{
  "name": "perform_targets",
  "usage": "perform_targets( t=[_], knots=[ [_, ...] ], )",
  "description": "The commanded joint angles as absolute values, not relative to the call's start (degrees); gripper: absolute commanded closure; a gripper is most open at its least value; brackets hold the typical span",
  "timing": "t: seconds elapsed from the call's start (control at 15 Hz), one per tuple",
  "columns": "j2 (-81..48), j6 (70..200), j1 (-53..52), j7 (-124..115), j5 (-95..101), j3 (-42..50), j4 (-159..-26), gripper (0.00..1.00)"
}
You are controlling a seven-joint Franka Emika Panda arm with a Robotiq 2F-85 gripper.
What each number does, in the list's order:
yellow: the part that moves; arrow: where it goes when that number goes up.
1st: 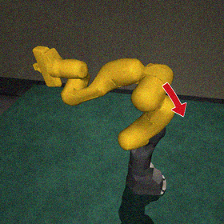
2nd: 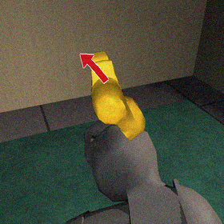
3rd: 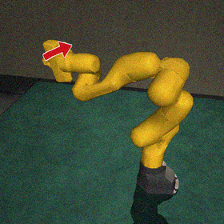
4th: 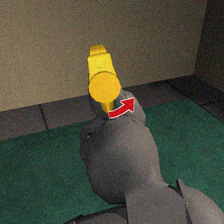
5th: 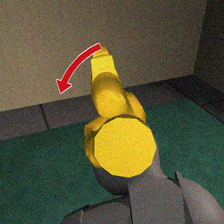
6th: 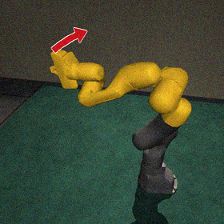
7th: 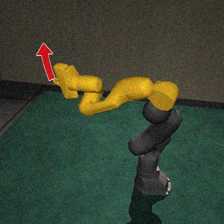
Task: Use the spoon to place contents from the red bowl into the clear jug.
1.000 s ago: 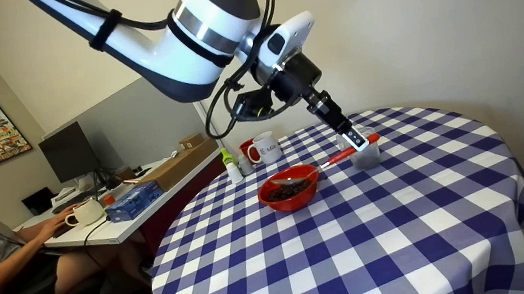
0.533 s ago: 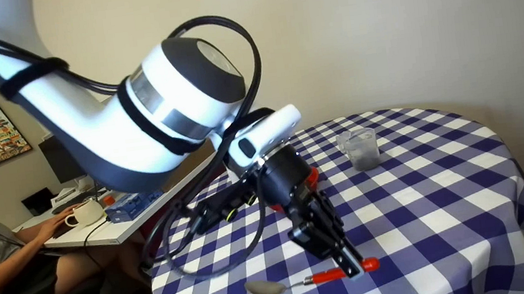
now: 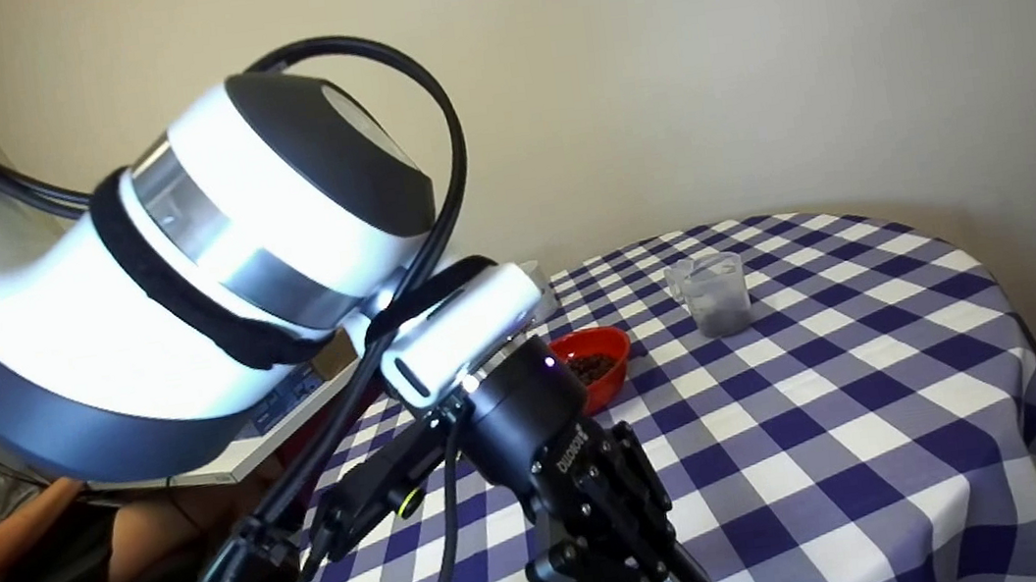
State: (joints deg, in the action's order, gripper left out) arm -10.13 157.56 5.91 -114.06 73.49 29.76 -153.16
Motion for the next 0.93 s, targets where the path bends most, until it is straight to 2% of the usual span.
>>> perform_targets(
  t=[0.0,0.87],
  knots=[
    [-6.73,158.86,5.88,-116.20,73.63,29.93,-154.57,0.95],
    [-10.79,160.80,4.96,-110.41,50.86,21.14,-148.50,0.95]
  ],
)
